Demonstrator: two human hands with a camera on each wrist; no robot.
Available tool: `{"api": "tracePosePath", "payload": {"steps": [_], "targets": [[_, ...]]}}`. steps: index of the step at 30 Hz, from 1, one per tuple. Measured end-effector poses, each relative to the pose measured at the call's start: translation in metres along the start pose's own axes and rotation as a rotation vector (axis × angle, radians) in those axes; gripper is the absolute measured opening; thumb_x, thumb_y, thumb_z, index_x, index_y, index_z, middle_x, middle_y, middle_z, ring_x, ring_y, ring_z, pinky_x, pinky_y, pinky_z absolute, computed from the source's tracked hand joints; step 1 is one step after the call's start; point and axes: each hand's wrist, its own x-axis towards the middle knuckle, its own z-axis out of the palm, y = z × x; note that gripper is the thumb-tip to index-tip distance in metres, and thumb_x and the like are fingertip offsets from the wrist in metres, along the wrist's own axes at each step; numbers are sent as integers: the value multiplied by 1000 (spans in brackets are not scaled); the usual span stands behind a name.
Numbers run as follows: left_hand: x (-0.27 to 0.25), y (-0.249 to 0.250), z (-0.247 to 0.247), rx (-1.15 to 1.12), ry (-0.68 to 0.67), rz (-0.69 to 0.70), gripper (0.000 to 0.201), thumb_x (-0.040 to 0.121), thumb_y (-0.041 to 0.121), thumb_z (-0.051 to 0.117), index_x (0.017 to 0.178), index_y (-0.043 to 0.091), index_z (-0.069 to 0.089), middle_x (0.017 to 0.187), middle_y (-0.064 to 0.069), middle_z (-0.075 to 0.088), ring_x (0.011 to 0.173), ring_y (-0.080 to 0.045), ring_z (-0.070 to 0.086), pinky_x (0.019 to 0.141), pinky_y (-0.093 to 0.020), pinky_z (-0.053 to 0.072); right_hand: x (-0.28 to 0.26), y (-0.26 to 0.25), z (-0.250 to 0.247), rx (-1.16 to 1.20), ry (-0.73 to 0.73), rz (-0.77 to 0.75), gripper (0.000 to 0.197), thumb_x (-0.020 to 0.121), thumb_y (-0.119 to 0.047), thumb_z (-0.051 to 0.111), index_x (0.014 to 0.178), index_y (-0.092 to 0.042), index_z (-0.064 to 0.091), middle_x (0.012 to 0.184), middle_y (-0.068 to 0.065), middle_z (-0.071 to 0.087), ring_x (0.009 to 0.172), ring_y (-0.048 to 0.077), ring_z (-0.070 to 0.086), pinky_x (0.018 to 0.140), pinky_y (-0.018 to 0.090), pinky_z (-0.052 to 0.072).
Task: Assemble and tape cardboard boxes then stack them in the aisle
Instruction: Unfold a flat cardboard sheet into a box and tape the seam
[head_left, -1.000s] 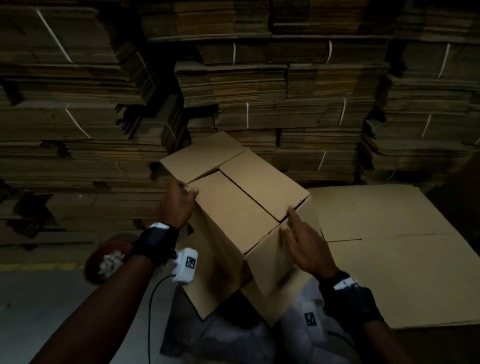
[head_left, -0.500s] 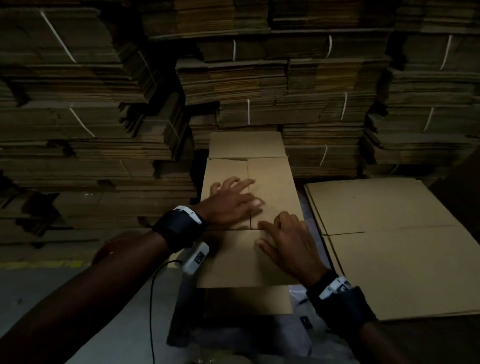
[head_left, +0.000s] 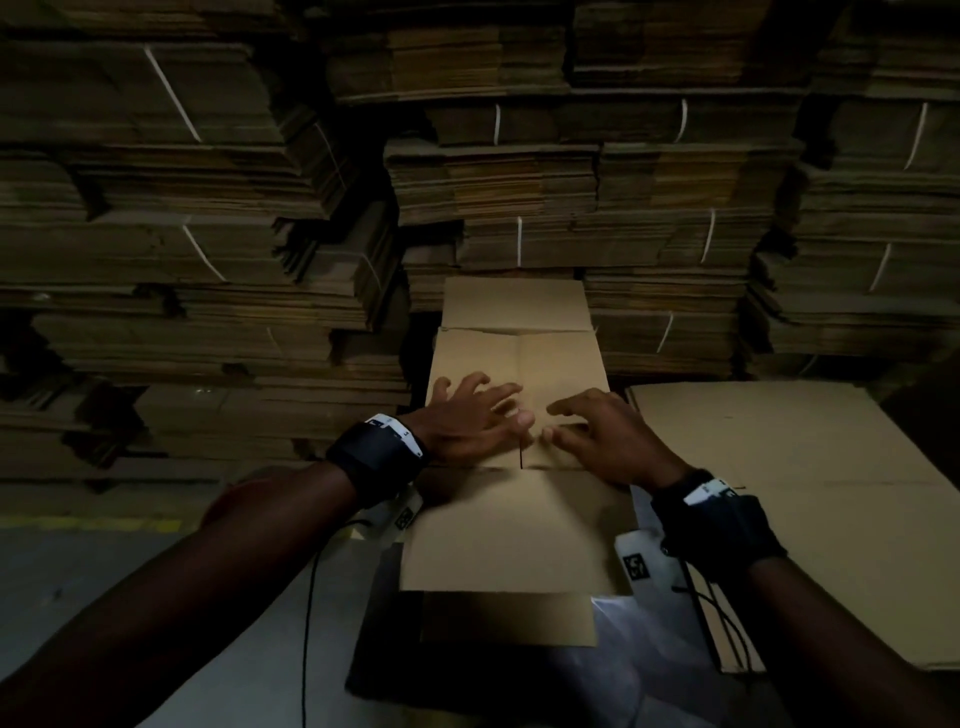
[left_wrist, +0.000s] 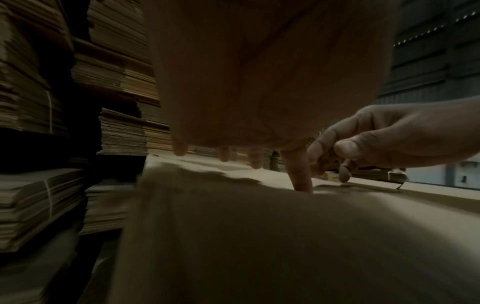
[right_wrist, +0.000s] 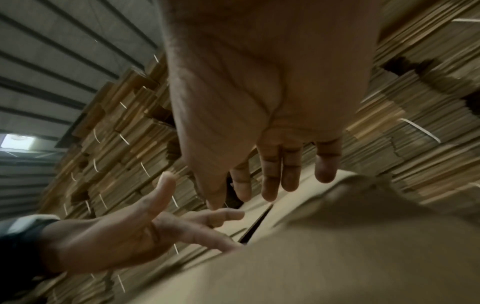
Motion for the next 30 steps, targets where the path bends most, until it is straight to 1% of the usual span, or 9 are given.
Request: {"api": "tracePosePath", "payload": {"steps": [3, 7, 11, 14, 17, 20, 24, 27, 30], "targets": [[0, -3, 7, -8, -7, 1, 80, 85, 82, -11, 127, 61, 54, 164, 14, 16, 150, -18, 5, 114, -62, 2, 4, 2, 5, -43, -26, -11, 39, 93, -47, 68, 125, -25, 70, 116, 1, 67, 103, 13, 63, 89, 32, 52], [-3, -4, -2, -30, 122, 25, 85, 90, 74, -7, 134, 44, 58, 165, 11, 17, 149, -18, 8, 115, -56, 7, 5, 0, 11, -160, -61, -51, 41, 97, -52, 58, 131, -30, 65, 121, 1, 63, 114, 23, 56, 85, 30, 38], [-13, -4, -16, -64, 204, 37, 89, 86, 76, -9, 131, 44, 61, 165, 13, 17, 149, -15, 7, 114, -56, 6, 5, -20, 16, -281, -176, -25, 41, 102, -56, 45, 140, -43, 53, 158, 3, 31, 143, 28, 24, 104, 46, 26], [-20, -4, -22, -87, 238, 52, 86, 87, 75, -5, 129, 44, 63, 164, 12, 20, 148, -13, 6, 113, -50, 4, 8, -30, 22, -364, -271, -37, 37, 104, -55, 39, 134, -43, 57, 165, 4, 16, 146, 31, 13, 108, 52, 23], [-27, -7, -33, -117, 345, 73, 80, 90, 71, 3, 124, 39, 68, 162, 11, 29, 148, -13, 11, 111, -44, 7, 12, -33, 16, -274, -173, -57, 35, 101, -56, 46, 124, -38, 63, 161, 3, 28, 145, 28, 20, 103, 46, 27], [-39, -16, -47, -74, 579, 92, 68, 97, 64, 17, 117, 31, 73, 148, 10, 52, 144, -15, 30, 109, -48, 20, 14, -35, -9, -173, 4, -110, 41, 92, -62, 48, 106, -31, 71, 151, -3, 43, 140, 21, 30, 93, 35, 26], [-59, -30, -61, 127, 808, -6, 57, 99, 58, 31, 91, 24, 76, 106, 7, 74, 118, -17, 60, 94, -44, 36, 12, -30, -56, -83, 122, -131, 29, 90, -58, 53, 89, -36, 73, 137, -9, 59, 132, 13, 45, 102, 51, 44], [-71, -48, -62, 303, 808, -221, 62, 97, 59, 29, 65, 21, 66, 78, 2, 65, 79, -20, 62, 75, -36, 35, 3, -24, -88, -208, 105, -83, 22, 91, -49, 58, 94, -36, 75, 134, -8, 65, 141, 15, 43, 107, 57, 41], [-80, -62, -51, 404, 687, -462, 71, 94, 68, 25, 62, 18, 65, 70, -5, 64, 67, -26, 61, 68, -35, 42, -9, -23, -111, -461, 84, 79, 23, 95, -50, 56, 95, -34, 72, 123, -10, 68, 142, 14, 41, 110, 55, 32]]}}
